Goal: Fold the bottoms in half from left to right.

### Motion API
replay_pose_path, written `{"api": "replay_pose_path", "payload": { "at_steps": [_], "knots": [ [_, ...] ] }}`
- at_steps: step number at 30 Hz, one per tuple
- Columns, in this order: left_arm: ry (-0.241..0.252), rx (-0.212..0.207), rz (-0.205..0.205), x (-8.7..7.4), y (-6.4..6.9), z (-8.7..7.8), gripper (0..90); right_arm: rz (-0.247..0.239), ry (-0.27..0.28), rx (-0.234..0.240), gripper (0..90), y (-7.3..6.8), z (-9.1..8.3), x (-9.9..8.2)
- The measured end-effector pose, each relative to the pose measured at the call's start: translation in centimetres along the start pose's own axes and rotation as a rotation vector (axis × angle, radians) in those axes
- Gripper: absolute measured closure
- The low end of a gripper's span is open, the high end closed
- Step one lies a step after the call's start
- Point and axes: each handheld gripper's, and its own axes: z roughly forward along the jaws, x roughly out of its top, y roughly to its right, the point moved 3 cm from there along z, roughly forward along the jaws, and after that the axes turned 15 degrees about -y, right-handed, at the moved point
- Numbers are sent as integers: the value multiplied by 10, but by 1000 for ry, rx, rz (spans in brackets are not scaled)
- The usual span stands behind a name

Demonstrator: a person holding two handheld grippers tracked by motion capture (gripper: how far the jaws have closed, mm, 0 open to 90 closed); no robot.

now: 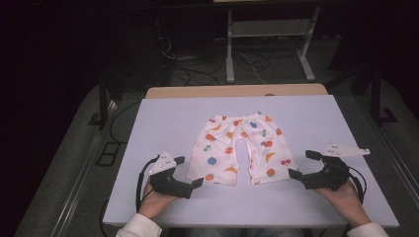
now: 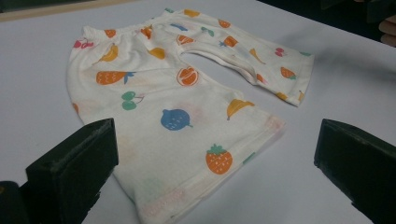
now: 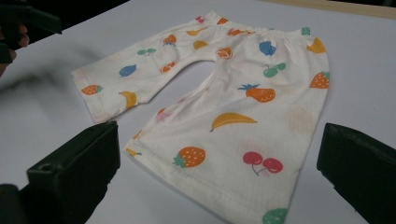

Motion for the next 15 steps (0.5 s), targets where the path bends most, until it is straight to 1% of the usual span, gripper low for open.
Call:
{"api": "replay_pose_path", "payload": {
  "at_steps": [7, 15],
  "knots": [
    [0, 1, -3, 0, 0, 1, 0, 2, -5, 0, 0, 2, 2, 13],
    [3, 0, -8, 0, -1, 0, 0, -12, -8, -3, 0, 3, 0, 29]
  ]
}}
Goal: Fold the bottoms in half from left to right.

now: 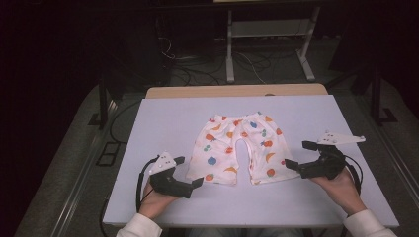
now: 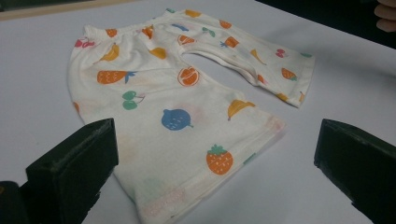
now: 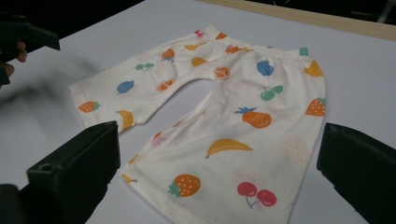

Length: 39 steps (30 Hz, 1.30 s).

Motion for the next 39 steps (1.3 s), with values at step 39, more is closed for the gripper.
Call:
{"api": "replay_pose_path", "payload": {
  "at_steps": [39],
  "knots": [
    [-2, -8, 0, 1, 0, 1, 0, -49, -36, -9, 0, 10, 11, 57]
  ]
}}
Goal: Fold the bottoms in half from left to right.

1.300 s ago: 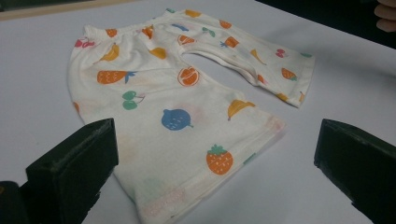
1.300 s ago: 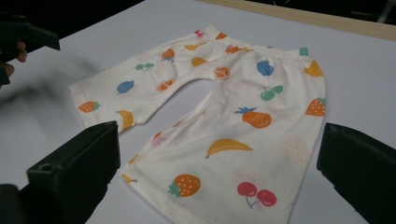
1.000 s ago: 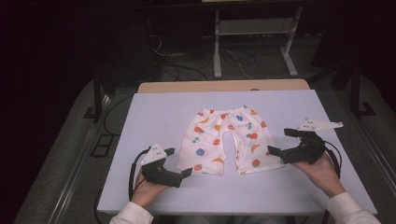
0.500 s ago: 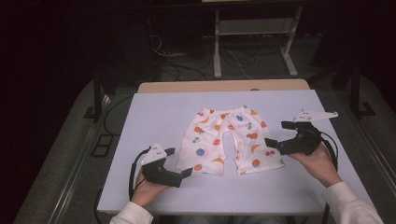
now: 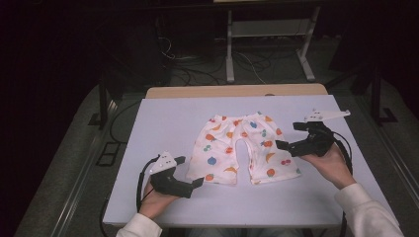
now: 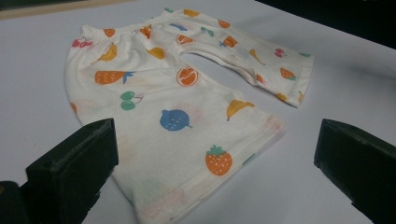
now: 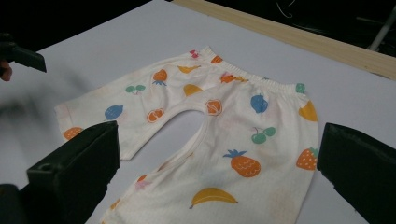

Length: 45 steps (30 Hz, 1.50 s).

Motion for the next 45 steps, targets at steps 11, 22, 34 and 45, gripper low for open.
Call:
{"api": "replay_pose_path", "payload": {
  "at_steps": [11, 22, 34, 45],
  "knots": [
    [-1, -1, 3, 0, 0, 0, 0, 1, -23, -7, 0, 5, 10, 9],
    [-2, -2, 5, 0, -1, 1, 0, -16, -50, -13, 0, 4, 22, 24],
    [0, -8, 6, 1, -1, 1, 0, -25, -64, -5, 0, -2, 44, 42],
    [1, -12, 5, 1, 0, 1, 0, -38, -83, -1, 0, -7, 57, 58]
  ]
}}
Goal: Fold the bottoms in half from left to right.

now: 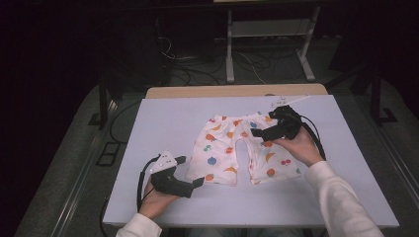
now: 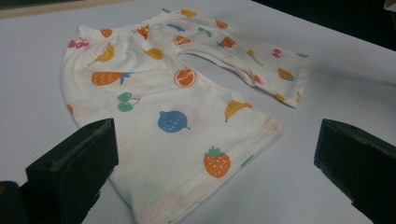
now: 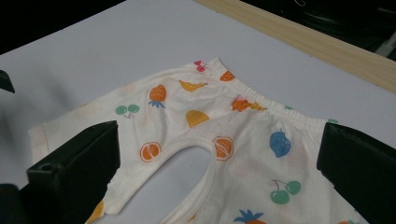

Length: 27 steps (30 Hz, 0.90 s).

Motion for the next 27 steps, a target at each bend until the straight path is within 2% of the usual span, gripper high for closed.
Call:
{"api": "replay_pose_path", "payload": {
  "at_steps": [9, 24, 27],
  "knots": [
    [5, -2, -1, 0, 0, 0, 0, -11, -10, 11, 0, -6, 13, 19],
    [1, -8, 7, 1, 1, 1, 0, -6, -42, 24, 0, -12, 39, 32],
    [-2, -7, 11, 1, 1, 1, 0, -13, -64, 12, 0, -11, 45, 37]
  ]
}}
